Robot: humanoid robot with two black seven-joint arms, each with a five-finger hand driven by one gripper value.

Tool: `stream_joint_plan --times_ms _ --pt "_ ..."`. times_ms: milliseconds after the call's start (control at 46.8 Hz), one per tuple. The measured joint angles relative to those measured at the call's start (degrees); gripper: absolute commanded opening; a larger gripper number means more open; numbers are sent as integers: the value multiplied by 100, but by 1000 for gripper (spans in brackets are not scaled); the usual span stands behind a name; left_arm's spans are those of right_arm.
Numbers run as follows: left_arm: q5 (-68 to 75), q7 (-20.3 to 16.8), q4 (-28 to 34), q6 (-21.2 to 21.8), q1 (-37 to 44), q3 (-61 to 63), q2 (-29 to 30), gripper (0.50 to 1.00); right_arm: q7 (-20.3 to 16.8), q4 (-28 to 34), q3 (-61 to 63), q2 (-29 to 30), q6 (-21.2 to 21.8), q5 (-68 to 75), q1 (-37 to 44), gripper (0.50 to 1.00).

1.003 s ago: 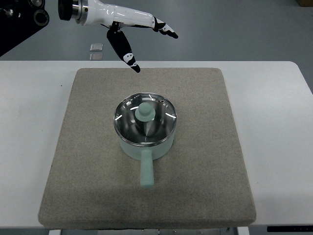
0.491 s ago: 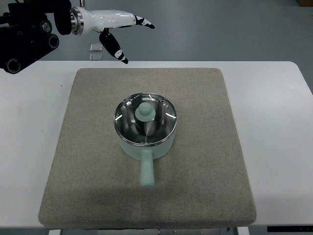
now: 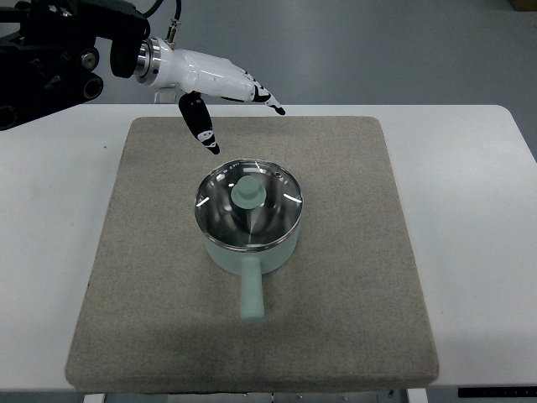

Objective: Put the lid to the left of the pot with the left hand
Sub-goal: 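Lower the left hand toward the glass lid's rim, fingers spread, then close the left hand's fingers around the lid's mint-green knob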

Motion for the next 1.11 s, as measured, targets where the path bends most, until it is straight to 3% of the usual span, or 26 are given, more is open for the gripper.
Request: stream_joint_plan --times_ms 299,662,1110 --pt "33 -279 -308 -658 -219 20 147 994 -1 0 -2 0 0 0 -2 924" --pt "65 -367 -812 -903 -281 20 247 994 -1 0 -2 0 0 0 -2 924" --pt "695 -366 -992 -943 -300 20 211 994 1 0 -1 0 0 0 -1 924"
